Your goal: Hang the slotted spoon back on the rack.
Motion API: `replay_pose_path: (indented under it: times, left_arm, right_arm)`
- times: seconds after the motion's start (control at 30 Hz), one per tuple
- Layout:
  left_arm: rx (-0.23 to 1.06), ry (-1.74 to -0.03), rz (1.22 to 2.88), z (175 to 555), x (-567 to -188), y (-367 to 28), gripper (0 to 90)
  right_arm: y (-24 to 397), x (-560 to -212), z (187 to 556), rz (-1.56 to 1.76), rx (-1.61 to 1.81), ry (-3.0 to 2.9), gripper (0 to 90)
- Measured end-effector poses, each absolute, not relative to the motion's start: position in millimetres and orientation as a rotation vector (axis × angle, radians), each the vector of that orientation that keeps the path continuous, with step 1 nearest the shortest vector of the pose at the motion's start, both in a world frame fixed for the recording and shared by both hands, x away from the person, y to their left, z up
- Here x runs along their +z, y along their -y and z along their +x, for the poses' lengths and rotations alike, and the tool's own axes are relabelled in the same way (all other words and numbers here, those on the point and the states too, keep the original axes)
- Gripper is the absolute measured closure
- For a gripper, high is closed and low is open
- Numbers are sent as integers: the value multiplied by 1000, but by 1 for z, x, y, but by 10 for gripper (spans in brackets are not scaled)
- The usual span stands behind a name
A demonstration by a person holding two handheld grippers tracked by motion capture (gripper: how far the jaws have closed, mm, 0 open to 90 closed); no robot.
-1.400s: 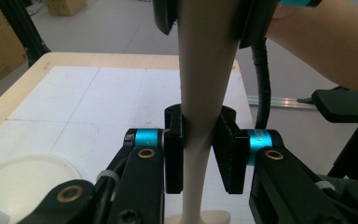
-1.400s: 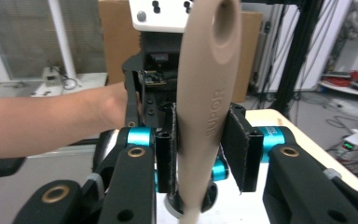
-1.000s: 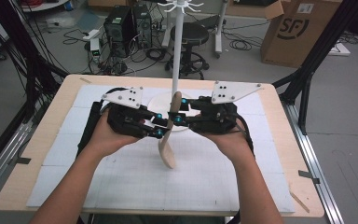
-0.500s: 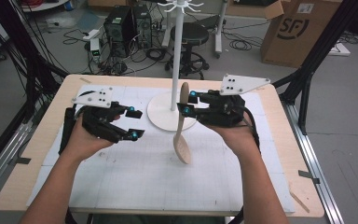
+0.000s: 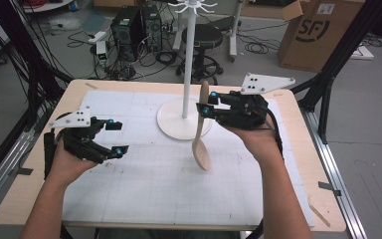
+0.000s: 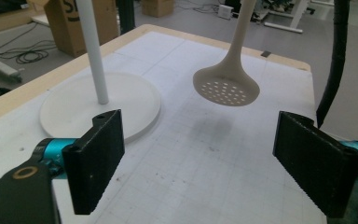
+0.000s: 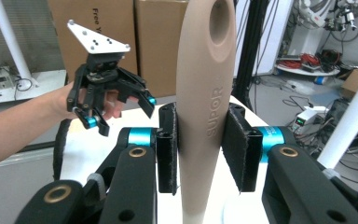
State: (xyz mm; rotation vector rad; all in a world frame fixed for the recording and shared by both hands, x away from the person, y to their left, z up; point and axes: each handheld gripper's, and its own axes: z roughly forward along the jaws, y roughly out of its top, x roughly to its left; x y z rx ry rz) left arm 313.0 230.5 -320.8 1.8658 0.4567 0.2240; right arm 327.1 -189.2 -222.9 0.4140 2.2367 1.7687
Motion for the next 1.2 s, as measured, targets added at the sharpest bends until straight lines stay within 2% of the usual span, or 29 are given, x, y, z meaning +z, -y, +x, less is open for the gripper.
replay_pose_path:
  times: [0.33, 1.2]
  left_arm:
    - [272, -486, 1833, 311, -322, -246, 114]
    - [277, -480, 1853, 314, -325, -242, 107]
  right_arm:
    - [196, -217, 341, 456, 1728, -2231, 679]
    - [217, -170, 395, 566, 1577, -2232, 678]
